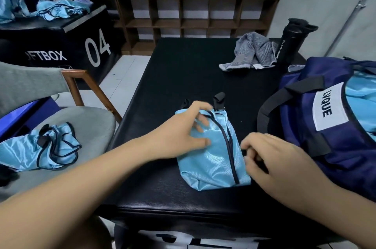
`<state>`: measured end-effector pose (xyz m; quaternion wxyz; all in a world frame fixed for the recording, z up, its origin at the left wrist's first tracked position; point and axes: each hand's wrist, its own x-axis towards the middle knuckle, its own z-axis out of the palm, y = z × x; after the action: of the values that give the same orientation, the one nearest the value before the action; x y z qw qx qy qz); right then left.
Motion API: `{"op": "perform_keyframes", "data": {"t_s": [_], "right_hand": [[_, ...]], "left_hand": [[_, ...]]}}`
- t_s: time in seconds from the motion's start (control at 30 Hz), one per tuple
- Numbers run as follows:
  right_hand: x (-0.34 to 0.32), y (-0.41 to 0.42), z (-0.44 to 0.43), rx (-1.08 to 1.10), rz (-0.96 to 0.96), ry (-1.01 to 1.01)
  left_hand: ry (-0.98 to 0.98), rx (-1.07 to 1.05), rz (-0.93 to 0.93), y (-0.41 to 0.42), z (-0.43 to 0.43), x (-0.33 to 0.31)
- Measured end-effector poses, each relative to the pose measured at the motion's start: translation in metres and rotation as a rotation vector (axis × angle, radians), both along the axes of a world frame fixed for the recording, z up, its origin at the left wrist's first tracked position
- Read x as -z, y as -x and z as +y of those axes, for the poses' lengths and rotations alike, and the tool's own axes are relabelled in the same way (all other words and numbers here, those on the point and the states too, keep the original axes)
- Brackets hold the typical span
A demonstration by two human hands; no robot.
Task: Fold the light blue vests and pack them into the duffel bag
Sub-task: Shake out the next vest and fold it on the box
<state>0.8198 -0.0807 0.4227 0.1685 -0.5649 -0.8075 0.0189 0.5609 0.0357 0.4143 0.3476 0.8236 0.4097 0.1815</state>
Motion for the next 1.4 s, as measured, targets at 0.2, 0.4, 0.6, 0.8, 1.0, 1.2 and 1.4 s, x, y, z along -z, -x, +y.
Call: {"op": "perform_keyframes", "data": {"t_s": [0.2,0.4,0.6,0.8,1.0,1.2,1.4], "right_hand": [[0.021,0.015,0.005,-0.447,-0.140,0.003],[0.030,0.011,0.017,-0.425,-0.179,0.076],[0.028,0.008,0.021,-0.353,-0.186,0.104],[0.035,0.013,0.018,-0.390,-0.211,0.075],[0.038,0.023,0.017,-0.480,-0.123,0.063],[0.036,0.019,0.023,-0.397,0.000,0.050],[0.028,0.015,0.021,-0.184,0.399,0.241]], "left_hand": [[-0.231,0.179,0.176,0.021,-0.029,0.002],[-0.256,0.242,0.199,0.036,-0.047,0.016],[-0.390,0.293,0.304,0.044,-0.060,0.021],[-0.627,0.328,0.433,0.032,-0.069,0.019],[-0.652,0.317,0.438,0.025,-0.069,0.019],[-0.234,0.156,0.193,0.036,-0.063,0.001],[0.008,0.060,0.044,0.042,-0.056,-0.002]]}}
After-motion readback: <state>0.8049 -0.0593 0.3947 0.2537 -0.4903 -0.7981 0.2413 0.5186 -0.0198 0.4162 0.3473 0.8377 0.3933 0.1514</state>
